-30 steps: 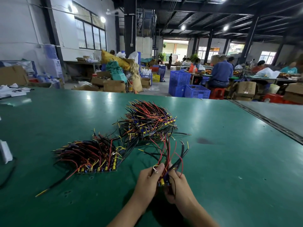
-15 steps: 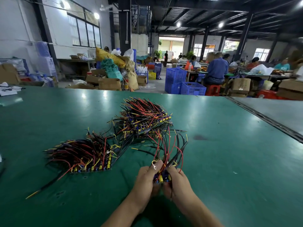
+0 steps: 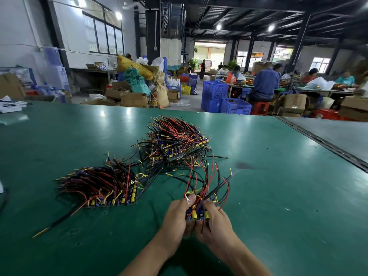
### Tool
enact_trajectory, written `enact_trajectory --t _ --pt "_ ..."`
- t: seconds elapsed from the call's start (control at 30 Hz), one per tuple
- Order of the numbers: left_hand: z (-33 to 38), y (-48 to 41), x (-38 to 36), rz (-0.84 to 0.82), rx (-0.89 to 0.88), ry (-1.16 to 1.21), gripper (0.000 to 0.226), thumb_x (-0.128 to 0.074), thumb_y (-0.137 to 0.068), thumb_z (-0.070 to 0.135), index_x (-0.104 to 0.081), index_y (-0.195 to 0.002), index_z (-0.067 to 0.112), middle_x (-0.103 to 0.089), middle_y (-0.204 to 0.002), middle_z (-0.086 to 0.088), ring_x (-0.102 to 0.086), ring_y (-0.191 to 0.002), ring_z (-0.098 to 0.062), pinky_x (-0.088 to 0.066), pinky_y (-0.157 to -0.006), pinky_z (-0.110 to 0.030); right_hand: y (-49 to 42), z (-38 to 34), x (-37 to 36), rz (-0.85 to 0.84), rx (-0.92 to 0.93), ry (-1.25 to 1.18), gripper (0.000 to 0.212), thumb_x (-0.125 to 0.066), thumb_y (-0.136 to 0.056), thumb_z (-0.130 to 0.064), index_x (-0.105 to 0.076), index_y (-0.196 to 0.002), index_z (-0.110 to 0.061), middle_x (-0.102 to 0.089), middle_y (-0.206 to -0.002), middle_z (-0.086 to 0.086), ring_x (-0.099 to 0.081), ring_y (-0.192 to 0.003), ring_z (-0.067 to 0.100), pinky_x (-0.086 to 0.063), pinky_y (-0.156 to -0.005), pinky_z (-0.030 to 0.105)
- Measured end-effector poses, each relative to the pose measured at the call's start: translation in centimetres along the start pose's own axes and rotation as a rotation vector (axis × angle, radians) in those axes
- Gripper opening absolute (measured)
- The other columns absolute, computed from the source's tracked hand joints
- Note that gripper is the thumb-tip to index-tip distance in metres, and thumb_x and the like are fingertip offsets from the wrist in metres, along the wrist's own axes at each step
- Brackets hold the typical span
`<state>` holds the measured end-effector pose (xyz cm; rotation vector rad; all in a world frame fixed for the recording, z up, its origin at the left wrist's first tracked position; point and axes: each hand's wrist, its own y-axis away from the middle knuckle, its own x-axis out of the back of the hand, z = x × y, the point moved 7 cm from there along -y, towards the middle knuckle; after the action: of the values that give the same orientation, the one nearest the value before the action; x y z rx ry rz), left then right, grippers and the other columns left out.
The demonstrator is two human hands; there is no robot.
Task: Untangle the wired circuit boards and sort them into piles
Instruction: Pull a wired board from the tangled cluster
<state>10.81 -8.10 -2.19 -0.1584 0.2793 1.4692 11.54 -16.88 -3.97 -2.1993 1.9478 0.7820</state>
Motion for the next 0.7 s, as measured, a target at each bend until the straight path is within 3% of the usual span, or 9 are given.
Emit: enact_trajectory --t 0.07,0.17,0.23,0.33,0.4,0.47,0.5,0.57,0.7 --pt "0.0 0.1 0.1 0.007 -0.022 0.022 0.038 -0.054 -0.079 0.050 -0.077 -0.079 0.019 -0.063 -0.066 -0.007 -0.054 -0.051 -0.019 -0.031 -0.050 -0.023 0.1 0.2 -0.3 -0.010 -0.010 -0.017 0.055 -0.043 -0.101 -0.032 -0.064 -0.051 -0.021 -0.037 -0.051 0.006 -0.031 -0.041 0.012 -0.021 -0.046 0.018" --pt "0.2 0.2 0.3 0.022 -0.046 -0.008 0.040 -0.057 -0.084 0.046 -0.071 -0.090 0.009 -0.066 -0.098 -0.021 -0.064 -0.083 -0.033 -0.051 -0.065 -0.032 0.6 -0.3 -1.1 -0.066 0.020 -0.028 0.047 -0.046 -0.093 -0.038 -0.050 -0.055 -0.011 -0.033 -0.043 0.005 -0.026 -0.041 0.012 -0.014 -0.051 0.026" --pt "0.5 0.2 -0.2 -0.034 -0.023 0.034 0.051 -0.056 -0.079 0.049 -0.072 -0.097 0.004 -0.069 -0.101 -0.021 -0.065 -0.074 -0.027 -0.050 -0.057 -0.025 0.9 -0.8 -1.2 -0.082 0.052 -0.014 0.053 -0.044 -0.090 -0.038 -0.037 -0.042 -0.015 -0.023 -0.029 0.000 -0.017 -0.028 0.009 -0.012 -0.044 0.016" --pt "0.9 0.2 -0.8 -0.080 -0.034 0.086 0.059 -0.053 -0.079 0.048 -0.069 -0.107 -0.002 -0.067 -0.096 -0.027 -0.062 -0.055 -0.020 -0.042 -0.049 -0.019 1.4 -1.5 -1.5 -0.107 0.084 0.034 0.062 -0.041 -0.088 -0.043 -0.028 -0.033 -0.018 -0.020 -0.026 -0.001 -0.013 -0.025 0.011 -0.013 -0.038 0.015" --pt "0.9 0.3 -1.1 -0.082 -0.035 0.131 0.059 -0.050 -0.085 0.045 -0.066 -0.109 -0.006 -0.064 -0.097 -0.028 -0.063 -0.063 -0.025 -0.043 -0.055 -0.021 1.6 -1.6 -1.7 -0.115 0.103 0.045 0.059 -0.042 -0.078 -0.052 -0.030 -0.031 -0.019 -0.021 -0.026 -0.001 -0.014 -0.024 0.011 -0.014 -0.036 0.015" --pt "1.3 0.5 -1.0 -0.054 -0.042 0.202 0.050 -0.044 -0.091 0.040 -0.072 -0.086 -0.001 -0.065 -0.073 -0.019 -0.061 -0.061 -0.023 -0.042 -0.056 -0.020 1.5 -1.5 -1.7 -0.111 0.110 0.002 0.060 -0.042 -0.079 -0.053 -0.031 -0.033 -0.016 -0.020 -0.027 -0.001 -0.016 -0.025 0.012 -0.016 -0.035 0.015" --pt "1.5 0.5 -0.9 -0.035 -0.027 0.271 0.051 -0.042 -0.094 0.038 -0.067 -0.064 0.005 -0.055 -0.052 -0.009 -0.052 -0.044 -0.016 -0.036 -0.046 -0.017 1.4 -1.6 -1.6 -0.118 0.116 -0.064 0.061 -0.041 -0.082 -0.052 -0.033 -0.036 -0.014 -0.020 -0.029 0.000 -0.017 -0.025 0.013 -0.017 -0.034 0.016" --pt "1.9 0.1 -0.5 -0.023 -0.024 0.423 0.056 -0.039 -0.095 0.041 -0.045 -0.046 0.015 -0.025 -0.039 0.004 -0.023 -0.031 -0.007 -0.020 -0.033 -0.019 1.1 -2.1 -1.5 -0.153 0.156 -0.172 0.058 -0.039 -0.090 -0.047 -0.036 -0.044 -0.011 -0.020 -0.032 0.001 -0.018 -0.028 0.013 -0.015 -0.036 0.021" --pt "2.4 -0.6 1.3 0.123 -0.134 0.349 0.040 -0.046 -0.087 0.044 -0.035 -0.063 0.014 -0.020 -0.041 0.005 -0.016 -0.034 -0.008 -0.010 -0.040 -0.024 0.7 -2.6 -1.5 -0.163 0.202 -0.101 0.048 -0.041 -0.084 -0.044 -0.044 -0.047 -0.013 -0.026 -0.035 0.003 -0.021 -0.031 0.014 -0.012 -0.042 0.030"
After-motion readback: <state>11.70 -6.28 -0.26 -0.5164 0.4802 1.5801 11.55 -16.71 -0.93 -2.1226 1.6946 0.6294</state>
